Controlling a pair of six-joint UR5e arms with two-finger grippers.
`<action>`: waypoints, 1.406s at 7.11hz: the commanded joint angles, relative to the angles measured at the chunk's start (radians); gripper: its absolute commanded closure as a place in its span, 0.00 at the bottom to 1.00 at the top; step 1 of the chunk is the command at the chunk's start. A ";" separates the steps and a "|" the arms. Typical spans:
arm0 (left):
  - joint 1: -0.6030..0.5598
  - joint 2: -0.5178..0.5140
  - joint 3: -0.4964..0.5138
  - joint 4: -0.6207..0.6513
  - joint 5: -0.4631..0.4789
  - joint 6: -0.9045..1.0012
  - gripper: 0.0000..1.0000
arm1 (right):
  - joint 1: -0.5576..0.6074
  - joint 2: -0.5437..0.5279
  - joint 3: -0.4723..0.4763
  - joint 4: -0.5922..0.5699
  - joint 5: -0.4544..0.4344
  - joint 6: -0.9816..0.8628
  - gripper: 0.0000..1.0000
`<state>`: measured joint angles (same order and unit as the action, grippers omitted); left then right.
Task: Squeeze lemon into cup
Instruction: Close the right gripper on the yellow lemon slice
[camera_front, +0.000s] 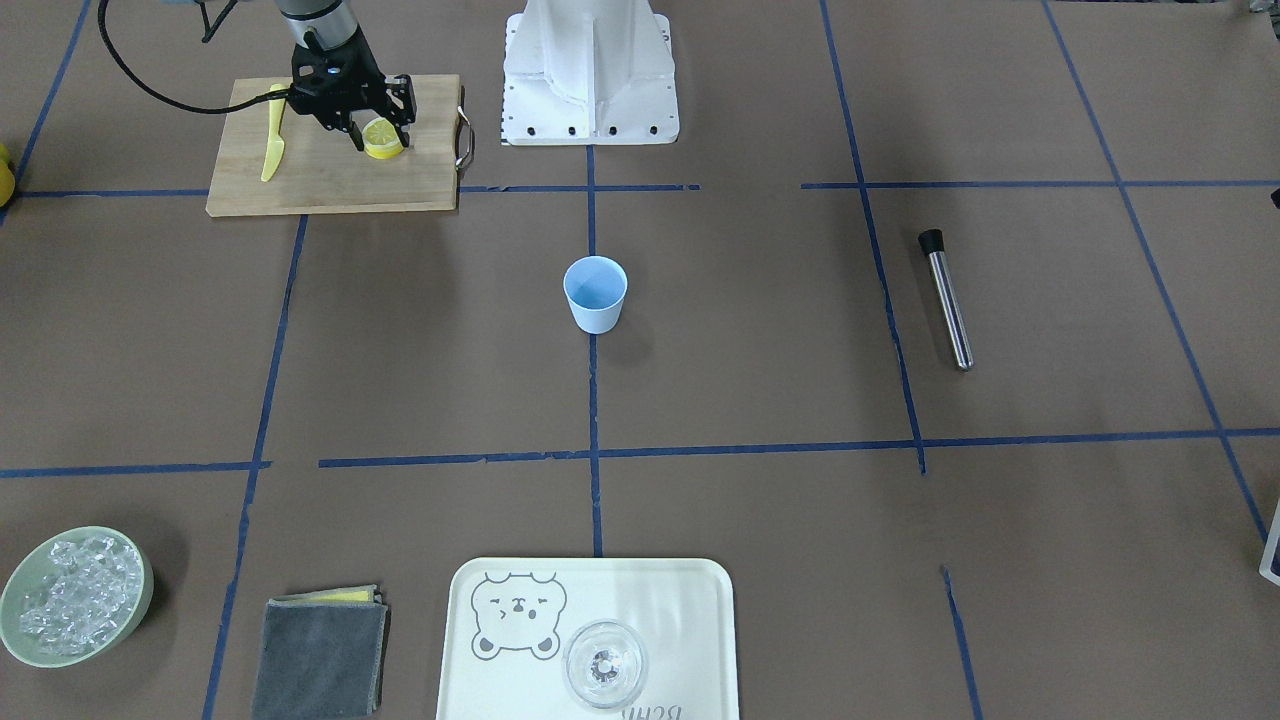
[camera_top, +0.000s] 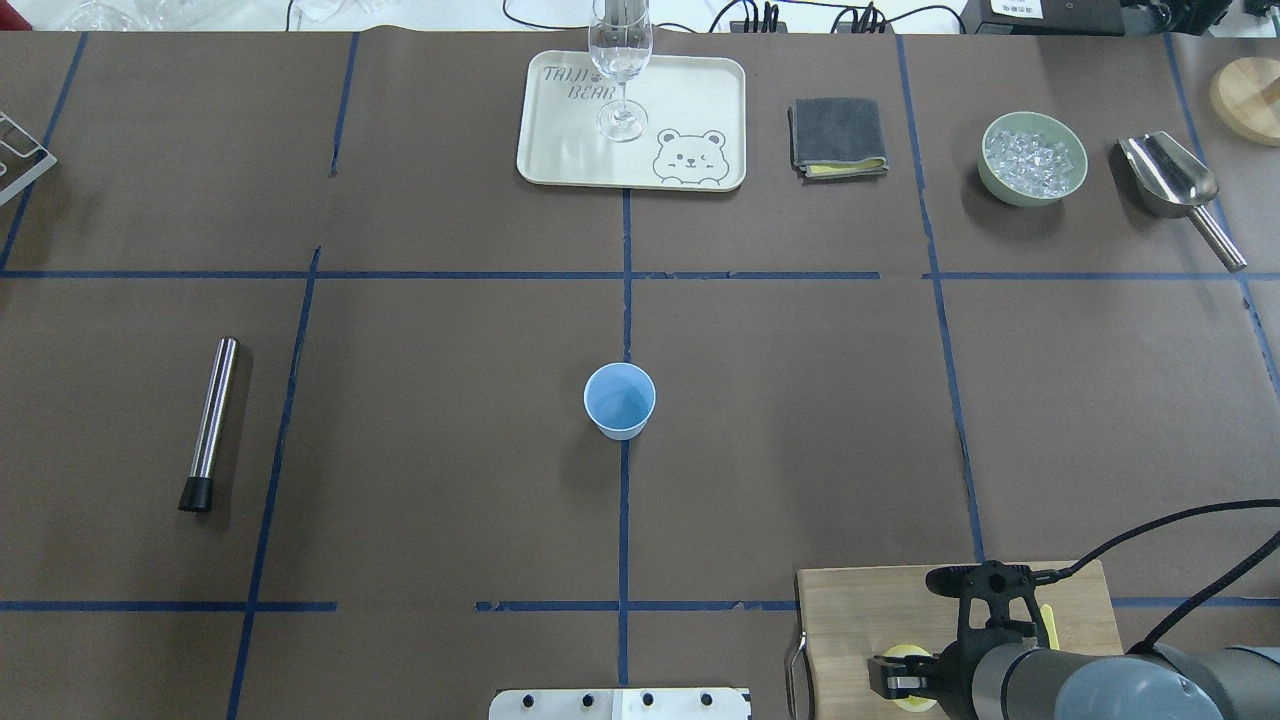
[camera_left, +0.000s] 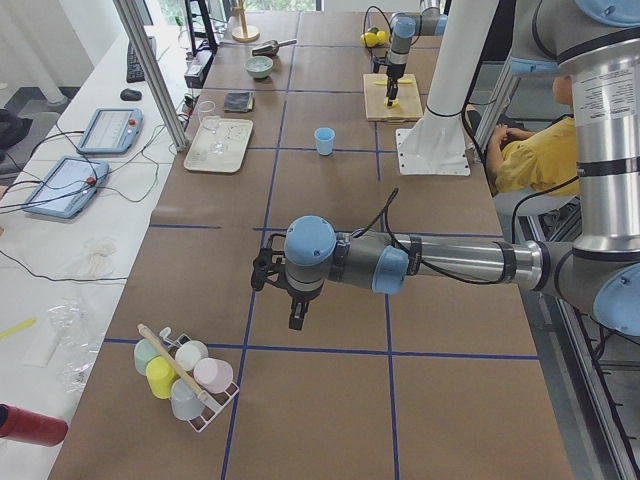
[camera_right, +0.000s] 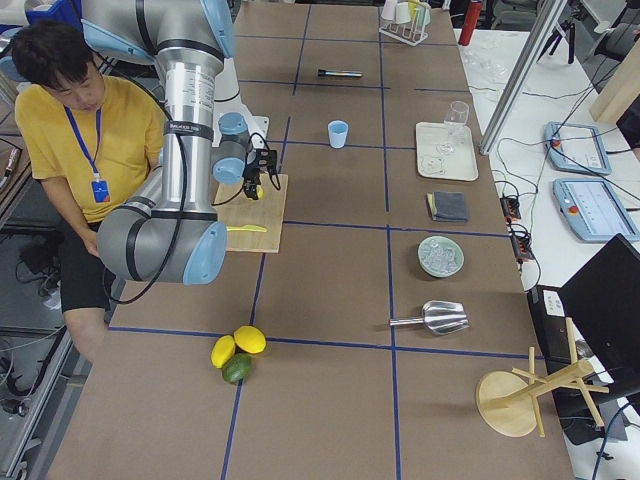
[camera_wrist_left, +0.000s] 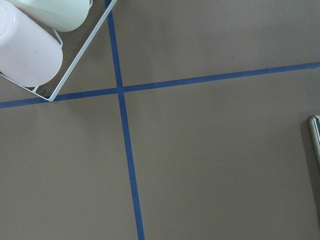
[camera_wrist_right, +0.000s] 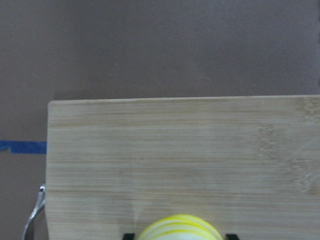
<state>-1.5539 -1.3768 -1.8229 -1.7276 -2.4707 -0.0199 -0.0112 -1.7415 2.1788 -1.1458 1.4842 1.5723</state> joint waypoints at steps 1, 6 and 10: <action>0.000 0.002 -0.001 -0.001 -0.001 0.000 0.00 | 0.007 -0.006 0.009 0.000 -0.007 0.000 0.37; 0.000 0.013 -0.015 0.000 -0.001 0.000 0.00 | 0.033 -0.003 0.076 -0.072 -0.007 0.000 0.37; -0.002 0.025 -0.026 0.000 -0.001 0.000 0.00 | 0.105 0.115 0.090 -0.101 0.005 -0.002 0.36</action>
<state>-1.5552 -1.3523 -1.8475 -1.7284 -2.4712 -0.0199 0.0689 -1.6770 2.2727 -1.2418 1.4867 1.5710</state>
